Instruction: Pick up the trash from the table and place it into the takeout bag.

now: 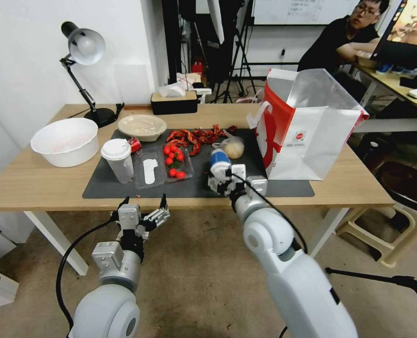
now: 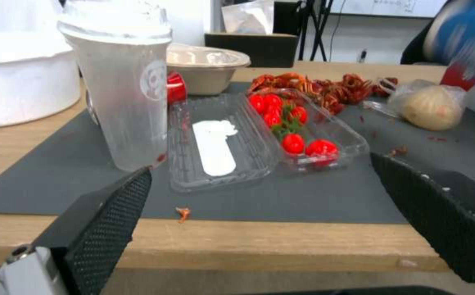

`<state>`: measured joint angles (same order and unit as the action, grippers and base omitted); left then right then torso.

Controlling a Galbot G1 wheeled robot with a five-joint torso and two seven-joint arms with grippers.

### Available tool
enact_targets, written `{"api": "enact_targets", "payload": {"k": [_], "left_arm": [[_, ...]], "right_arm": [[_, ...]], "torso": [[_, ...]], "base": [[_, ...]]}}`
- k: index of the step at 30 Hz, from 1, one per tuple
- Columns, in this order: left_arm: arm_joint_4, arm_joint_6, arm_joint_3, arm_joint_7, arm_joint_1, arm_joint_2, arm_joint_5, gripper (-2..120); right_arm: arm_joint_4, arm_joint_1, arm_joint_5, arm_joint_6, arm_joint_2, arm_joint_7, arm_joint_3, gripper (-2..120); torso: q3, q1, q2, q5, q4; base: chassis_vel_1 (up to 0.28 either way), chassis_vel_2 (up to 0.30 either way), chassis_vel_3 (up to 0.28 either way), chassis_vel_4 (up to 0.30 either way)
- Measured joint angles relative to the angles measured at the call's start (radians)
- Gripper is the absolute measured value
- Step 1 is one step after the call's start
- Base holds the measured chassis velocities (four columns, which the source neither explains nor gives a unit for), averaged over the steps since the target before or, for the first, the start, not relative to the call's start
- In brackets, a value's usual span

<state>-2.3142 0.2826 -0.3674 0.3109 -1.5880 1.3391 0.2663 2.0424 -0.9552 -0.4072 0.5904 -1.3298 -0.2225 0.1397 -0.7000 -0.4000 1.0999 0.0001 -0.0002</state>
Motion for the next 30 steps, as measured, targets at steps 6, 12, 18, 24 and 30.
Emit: {"api": "enact_targets", "payload": {"k": [6,12,18,24,30], "left_arm": [[-0.005,-0.002,-0.005,0.001,-0.007,0.002,-0.001,100],[-0.005,-0.004,-0.005,0.001,-0.012,0.007,-0.005,100],[-0.005,-0.004,-0.004,0.002,-0.011,0.008,-0.004,100],[-0.017,0.000,-0.003,0.004,-0.019,0.003,0.004,100],[-0.023,0.007,0.001,0.000,-0.021,0.004,0.003,100]], "right_arm": [[0.031,0.121,-0.065,-0.094,0.097,0.061,0.076,68],[0.049,0.235,-0.192,-0.082,0.139,-0.005,0.148,68],[0.023,0.323,-0.293,-0.062,0.187,-0.095,0.229,68],[-0.045,0.366,-0.395,0.095,0.263,-0.232,0.299,73],[-0.054,0.348,-0.369,0.104,0.266,-0.235,0.299,91]], "torso": [[0.000,0.000,0.000,0.0002,0.0001],[0.000,0.000,0.000,0.0003,0.0004],[0.000,0.000,0.000,0.0004,0.0002],[0.000,0.000,0.000,0.0001,0.0002],[0.000,0.000,0.000,0.0000,0.0002]], "base": [[0.000,0.000,0.000,0.000],[0.000,0.000,0.000,0.000],[0.000,0.000,0.000,0.000],[0.000,0.000,0.000,0.000],[0.000,0.000,0.000,0.000]]}}
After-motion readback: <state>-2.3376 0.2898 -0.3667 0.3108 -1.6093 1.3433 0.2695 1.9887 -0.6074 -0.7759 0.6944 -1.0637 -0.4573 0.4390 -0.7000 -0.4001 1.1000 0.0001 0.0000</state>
